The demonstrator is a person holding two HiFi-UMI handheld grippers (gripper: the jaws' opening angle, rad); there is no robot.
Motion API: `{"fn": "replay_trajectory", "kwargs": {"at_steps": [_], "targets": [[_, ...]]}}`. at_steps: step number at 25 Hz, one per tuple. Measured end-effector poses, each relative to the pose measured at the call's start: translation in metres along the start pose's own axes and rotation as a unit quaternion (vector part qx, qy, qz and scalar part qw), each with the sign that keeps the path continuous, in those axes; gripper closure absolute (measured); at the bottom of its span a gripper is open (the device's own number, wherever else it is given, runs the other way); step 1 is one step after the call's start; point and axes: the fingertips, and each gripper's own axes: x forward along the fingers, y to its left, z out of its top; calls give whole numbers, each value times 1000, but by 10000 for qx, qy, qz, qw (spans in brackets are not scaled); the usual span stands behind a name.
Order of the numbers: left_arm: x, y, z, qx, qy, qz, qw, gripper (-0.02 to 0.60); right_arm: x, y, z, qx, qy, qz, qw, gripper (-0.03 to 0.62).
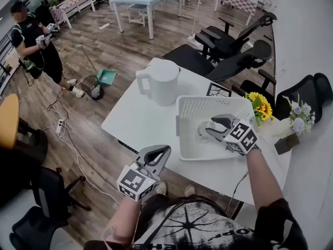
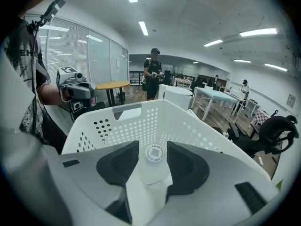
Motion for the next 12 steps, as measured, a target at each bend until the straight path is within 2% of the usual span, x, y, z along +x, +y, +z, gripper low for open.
{"fn": "replay_trajectory", "kwargs": {"at_steps": [4, 8, 12], "targets": [[1, 11, -11, -55, 101, 36, 9999, 571, 17, -4, -9, 119, 127, 139, 9998, 411], [3, 19, -25, -145, 221, 70, 9996, 571, 23, -6, -12, 360, -58, 348, 9987, 422], [5, 24, -30, -197, 250, 101, 9994, 571, 24, -7, -8, 257, -154, 402, 9987, 430]]}}
